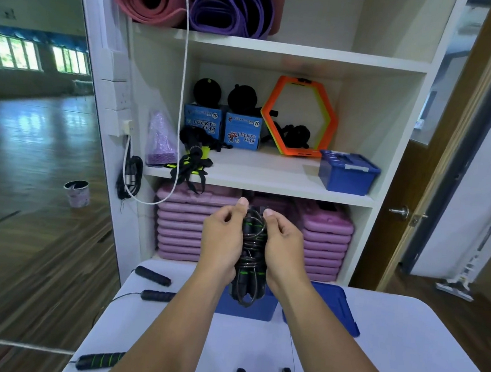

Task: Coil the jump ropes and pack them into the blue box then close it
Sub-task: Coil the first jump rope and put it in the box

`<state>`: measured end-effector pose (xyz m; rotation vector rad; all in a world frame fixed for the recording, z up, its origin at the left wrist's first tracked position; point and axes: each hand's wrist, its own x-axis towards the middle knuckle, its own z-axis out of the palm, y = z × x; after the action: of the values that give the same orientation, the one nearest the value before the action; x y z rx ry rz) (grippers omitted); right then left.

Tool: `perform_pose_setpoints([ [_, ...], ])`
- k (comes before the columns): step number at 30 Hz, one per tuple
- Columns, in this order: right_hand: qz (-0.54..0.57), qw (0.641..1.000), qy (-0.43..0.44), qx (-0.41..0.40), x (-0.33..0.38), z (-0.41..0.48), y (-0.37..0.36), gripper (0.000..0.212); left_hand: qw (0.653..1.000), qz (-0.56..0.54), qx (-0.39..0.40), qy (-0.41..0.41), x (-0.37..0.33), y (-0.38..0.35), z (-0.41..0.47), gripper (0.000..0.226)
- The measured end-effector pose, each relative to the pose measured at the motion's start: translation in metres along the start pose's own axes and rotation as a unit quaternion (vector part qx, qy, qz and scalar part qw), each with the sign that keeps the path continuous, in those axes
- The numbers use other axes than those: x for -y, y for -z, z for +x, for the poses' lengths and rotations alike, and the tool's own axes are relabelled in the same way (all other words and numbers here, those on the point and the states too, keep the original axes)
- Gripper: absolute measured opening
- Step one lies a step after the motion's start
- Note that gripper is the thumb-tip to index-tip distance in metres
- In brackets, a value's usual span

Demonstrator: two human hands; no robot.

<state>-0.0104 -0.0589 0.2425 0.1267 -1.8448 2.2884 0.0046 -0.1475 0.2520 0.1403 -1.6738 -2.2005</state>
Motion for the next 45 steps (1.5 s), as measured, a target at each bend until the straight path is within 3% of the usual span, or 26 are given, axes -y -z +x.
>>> perform_pose_setpoints([
  [4,0.006,1.000,-0.014,-0.008,-0.003,0.007,-0.009,0.022,0.997,0.038,0.056,-0.026,-0.002,0.016,0.009,0.043],
  [9,0.050,0.996,-0.069,-0.036,-0.015,0.020,-0.007,0.033,0.976,0.122,0.176,0.044,0.023,0.048,0.019,0.050],
  [11,0.073,0.991,-0.104,-0.043,-0.022,0.026,-0.003,0.033,0.966,0.139,0.213,0.042,0.034,0.051,0.021,0.042],
  [16,0.053,0.989,-0.131,-0.041,-0.048,0.045,0.015,0.029,0.971,0.128,0.190,0.063,0.061,0.044,0.042,0.033],
  [19,0.016,0.987,-0.162,0.006,-0.068,0.051,0.031,0.021,0.976,0.124,0.142,0.109,0.079,0.037,0.059,0.047],
  [23,0.053,0.964,-0.246,0.086,-0.100,0.068,0.049,0.023,0.974,0.154,0.078,0.148,0.112,0.024,0.082,0.065],
  [25,0.078,0.956,-0.271,0.084,-0.112,0.083,0.057,0.025,0.967,0.182,0.086,0.154,0.122,0.018,0.091,0.059],
  [28,0.098,0.942,-0.313,0.068,-0.130,0.106,0.065,0.023,0.961,0.194,0.098,0.172,0.131,0.012,0.106,0.032],
  [30,0.099,0.934,-0.336,0.067,-0.143,0.119,0.069,0.018,0.950,0.222,0.102,0.195,0.137,0.016,0.118,0.021],
  [34,0.058,0.922,-0.376,0.067,-0.171,0.138,0.070,0.013,0.930,0.317,0.058,0.179,0.159,0.047,0.145,0.021],
  [37,0.027,0.917,-0.397,0.037,-0.193,0.147,0.066,0.009,0.885,0.424,0.040,0.187,0.181,0.070,0.164,0.027],
  [39,0.012,0.917,-0.399,0.021,-0.207,0.153,0.061,0.007,0.857,0.469,0.035,0.209,0.198,0.080,0.176,0.005],
  [43,-0.003,0.915,-0.403,-0.002,-0.239,0.170,0.048,0.004,0.804,0.530,0.093,0.254,0.242,0.100,0.197,0.051],
  [45,-0.018,0.911,-0.411,-0.005,-0.255,0.178,0.044,0.004,0.817,0.506,0.095,0.261,0.258,0.106,0.202,0.060],
])
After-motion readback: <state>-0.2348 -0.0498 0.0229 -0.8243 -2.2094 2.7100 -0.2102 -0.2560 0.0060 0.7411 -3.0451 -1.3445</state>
